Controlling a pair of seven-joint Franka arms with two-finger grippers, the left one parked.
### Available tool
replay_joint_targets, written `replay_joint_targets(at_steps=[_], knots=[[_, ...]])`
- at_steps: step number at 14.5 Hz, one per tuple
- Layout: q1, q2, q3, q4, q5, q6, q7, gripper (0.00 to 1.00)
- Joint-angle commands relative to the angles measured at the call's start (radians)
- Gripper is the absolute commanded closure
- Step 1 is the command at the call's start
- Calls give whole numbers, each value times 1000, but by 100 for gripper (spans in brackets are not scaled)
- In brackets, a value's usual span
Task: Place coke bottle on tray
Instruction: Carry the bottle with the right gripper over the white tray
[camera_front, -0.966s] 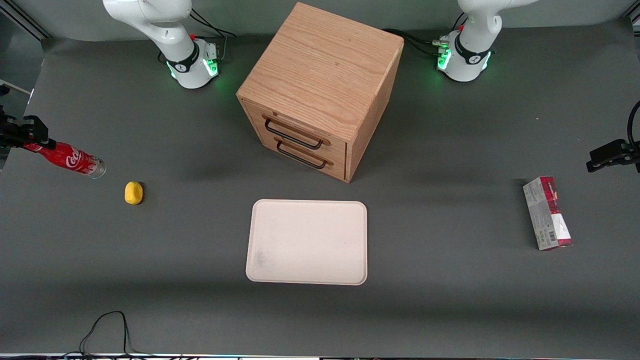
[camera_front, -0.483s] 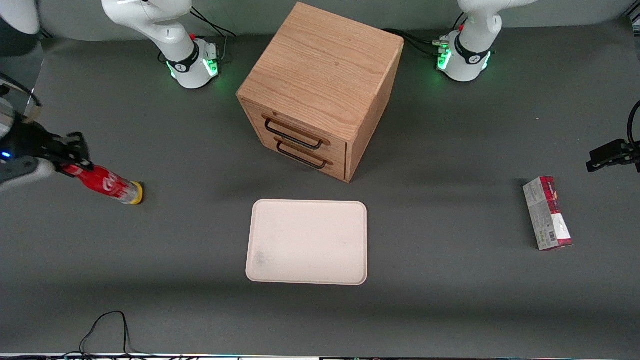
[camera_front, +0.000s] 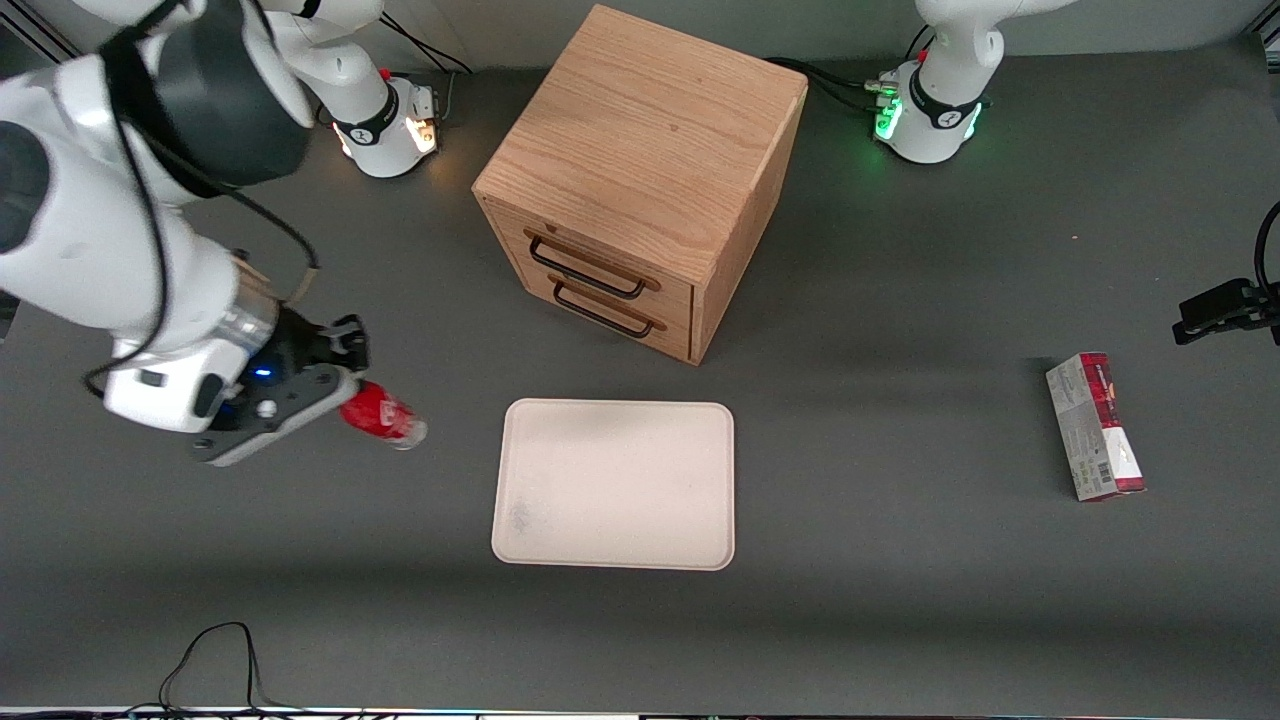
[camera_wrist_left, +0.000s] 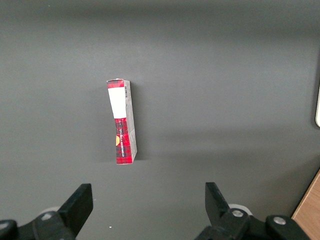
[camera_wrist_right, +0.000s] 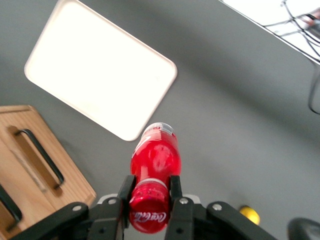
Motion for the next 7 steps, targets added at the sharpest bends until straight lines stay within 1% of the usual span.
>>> replay_joint_targets(at_steps=[1, 3, 7], knots=[[67, 42, 9, 69, -13, 9, 76, 100], [115, 56, 10, 69, -47, 23, 125, 100], [123, 110, 13, 69, -47, 91, 125, 100]])
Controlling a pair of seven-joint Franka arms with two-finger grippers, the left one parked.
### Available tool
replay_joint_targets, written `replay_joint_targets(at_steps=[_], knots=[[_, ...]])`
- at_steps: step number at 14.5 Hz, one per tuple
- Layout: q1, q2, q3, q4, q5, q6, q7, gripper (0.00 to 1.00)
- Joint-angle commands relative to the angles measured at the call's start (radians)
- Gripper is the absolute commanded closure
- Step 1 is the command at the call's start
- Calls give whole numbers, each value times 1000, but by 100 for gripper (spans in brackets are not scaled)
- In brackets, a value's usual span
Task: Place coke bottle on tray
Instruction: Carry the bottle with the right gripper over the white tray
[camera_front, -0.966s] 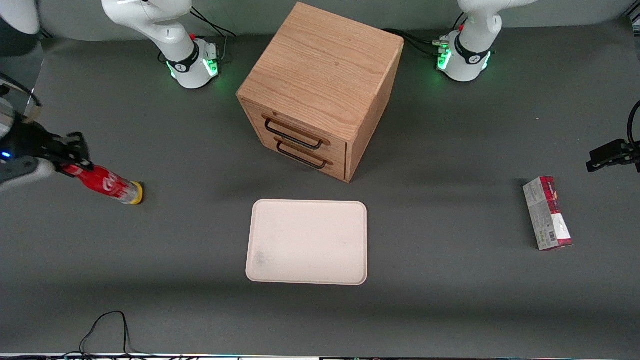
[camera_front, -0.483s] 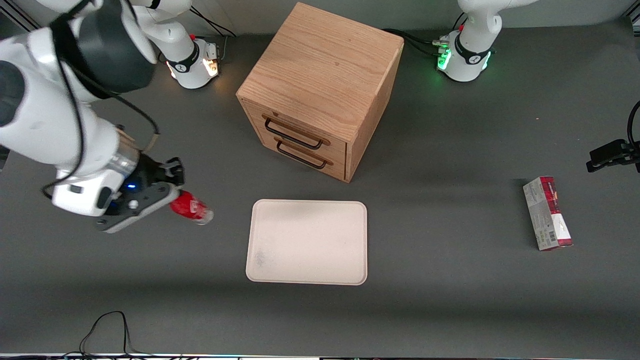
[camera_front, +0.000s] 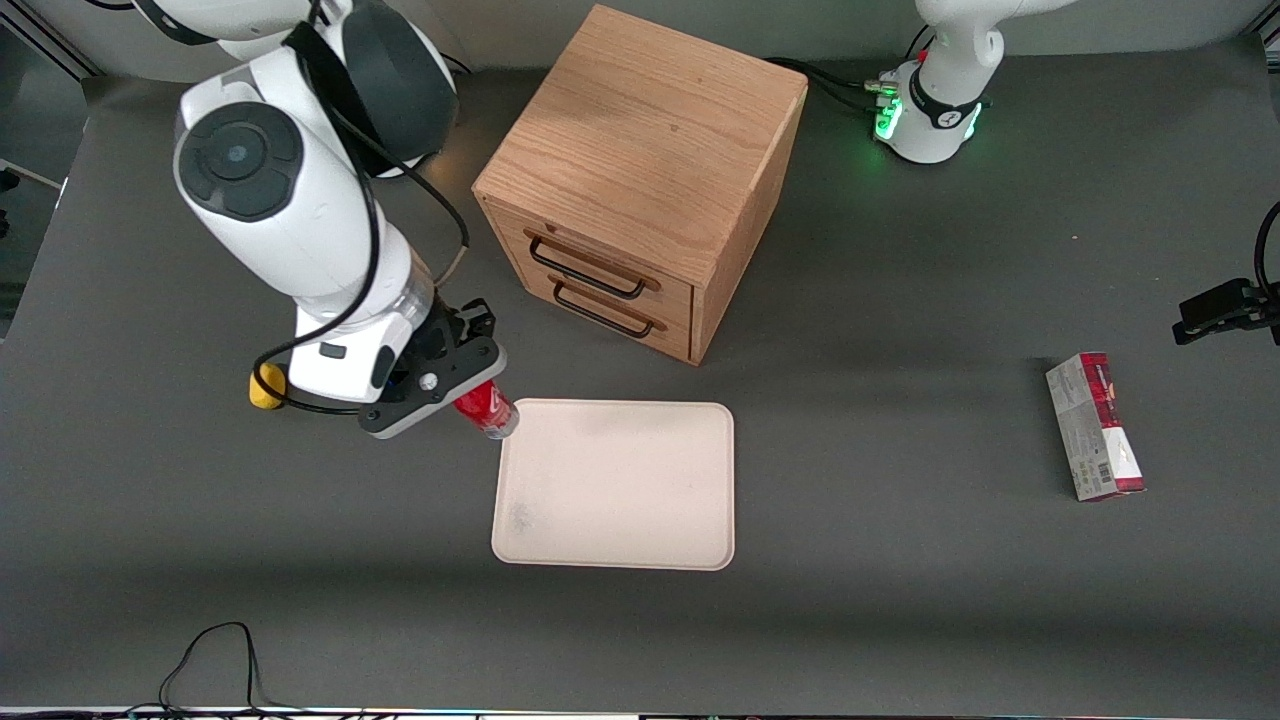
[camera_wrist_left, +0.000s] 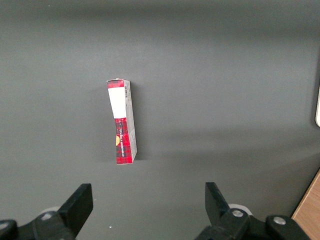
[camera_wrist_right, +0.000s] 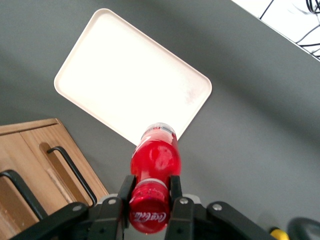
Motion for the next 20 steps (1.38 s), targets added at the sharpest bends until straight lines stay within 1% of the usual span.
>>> replay_joint_targets(at_steps=[1, 5, 8, 11, 13, 17, 18, 19, 20], knots=[[-7, 79, 1, 51, -15, 62, 14, 100], [-12, 188, -7, 45, -19, 169, 5, 100], [-18, 263, -7, 40, -42, 238, 2, 100], [-18, 323, -13, 38, -44, 263, -14, 100], [-27, 352, -15, 37, -44, 308, -12, 100], [-27, 373, -15, 26, -45, 328, -6, 100], [-29, 373, -15, 25, -44, 332, 0, 54], [-29, 373, -15, 22, -44, 334, 3, 2], [-29, 372, -15, 20, -44, 334, 3, 0]])
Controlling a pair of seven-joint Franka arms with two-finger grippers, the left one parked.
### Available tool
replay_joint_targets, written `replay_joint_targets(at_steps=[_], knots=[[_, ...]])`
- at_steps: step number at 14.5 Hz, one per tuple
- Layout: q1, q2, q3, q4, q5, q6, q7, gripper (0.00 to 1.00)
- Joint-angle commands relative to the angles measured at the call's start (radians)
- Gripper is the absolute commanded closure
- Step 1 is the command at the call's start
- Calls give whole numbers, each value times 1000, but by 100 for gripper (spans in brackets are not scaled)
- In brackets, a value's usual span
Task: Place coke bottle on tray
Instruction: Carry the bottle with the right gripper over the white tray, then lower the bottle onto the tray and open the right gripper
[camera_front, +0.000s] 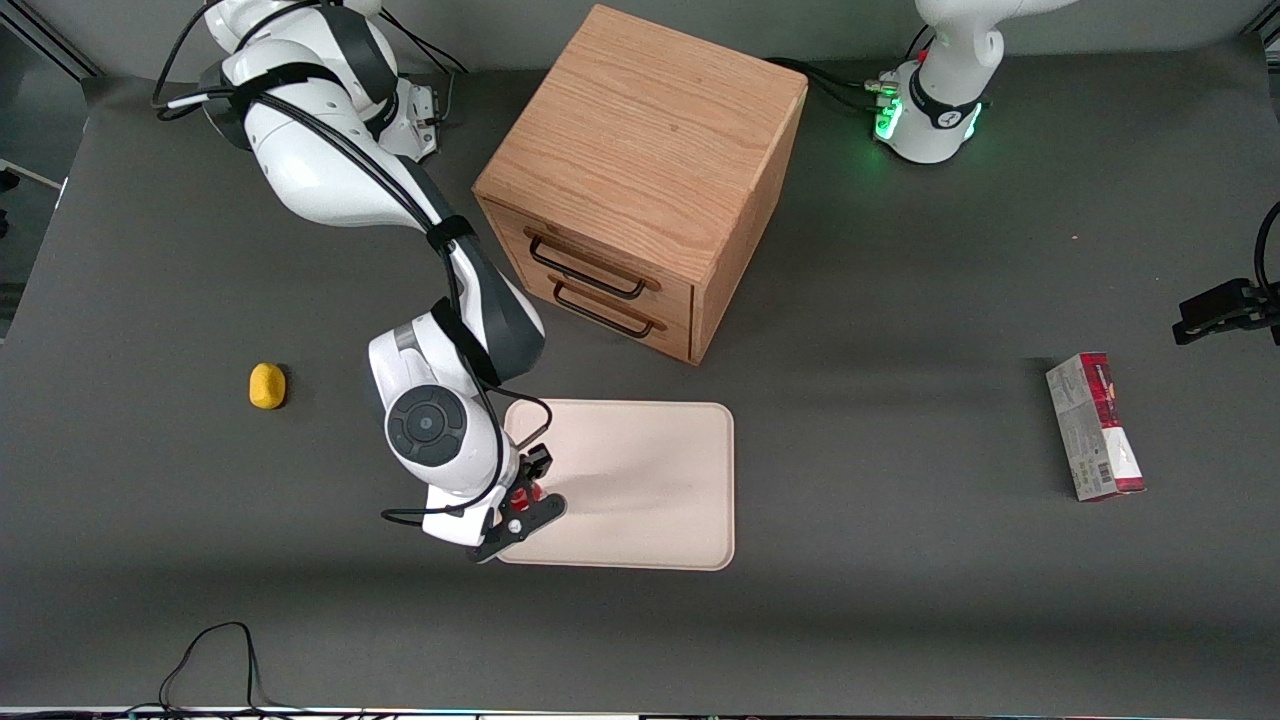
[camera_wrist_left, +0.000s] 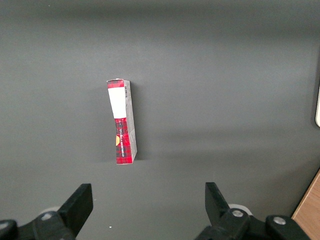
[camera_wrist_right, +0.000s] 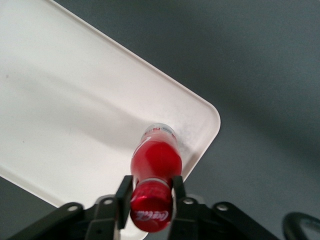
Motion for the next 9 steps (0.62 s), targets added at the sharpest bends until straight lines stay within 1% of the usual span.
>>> replay_joint_targets(at_steps=[1, 4, 9], knots=[[-1, 1, 1, 16, -13, 6, 6, 0], [2, -37, 1, 17, -13, -14, 9, 0], [5, -216, 1, 17, -13, -242, 11, 0]])
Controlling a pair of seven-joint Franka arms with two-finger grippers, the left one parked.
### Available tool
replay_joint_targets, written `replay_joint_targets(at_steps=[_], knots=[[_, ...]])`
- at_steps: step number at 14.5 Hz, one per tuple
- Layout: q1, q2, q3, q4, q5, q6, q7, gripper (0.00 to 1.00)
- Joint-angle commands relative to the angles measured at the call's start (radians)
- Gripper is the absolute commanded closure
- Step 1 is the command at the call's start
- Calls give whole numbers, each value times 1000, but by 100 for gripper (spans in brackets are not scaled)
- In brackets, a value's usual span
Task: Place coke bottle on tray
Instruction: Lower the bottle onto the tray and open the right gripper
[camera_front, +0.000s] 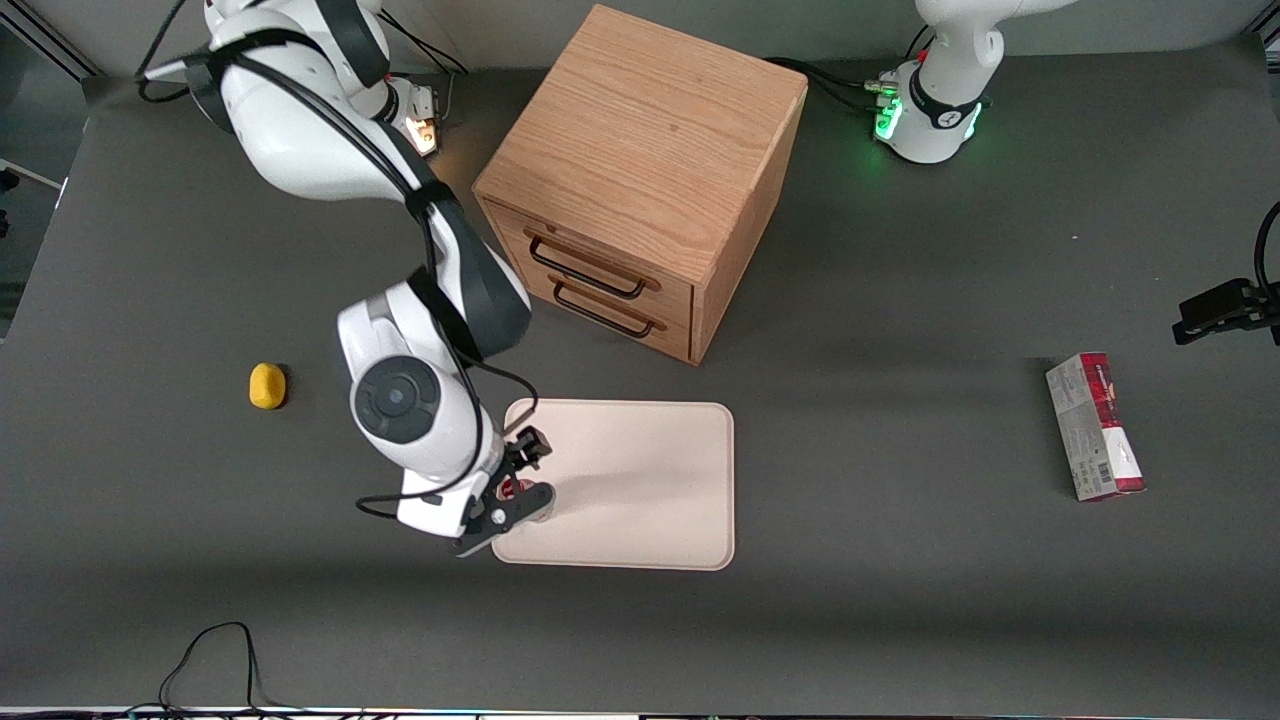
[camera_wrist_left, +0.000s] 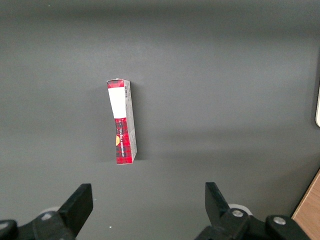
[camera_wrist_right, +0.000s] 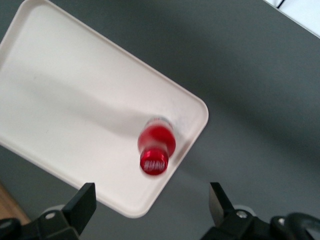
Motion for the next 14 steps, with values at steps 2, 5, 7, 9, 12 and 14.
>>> replay_joint_targets(at_steps=[2, 5, 7, 9, 12, 14], knots=[[-1, -178, -1, -26, -14, -188, 9, 0], [-1, -286, -46, -30, -12, -346, 6, 0], [-1, -390, -85, -113, -11, -383, 6, 0], [-1, -525, -135, -263, 0, -364, 6, 0], [-36, -732, -200, -519, 12, -263, 4, 0], [-160, -836, -156, -663, 29, -195, -6, 0]])
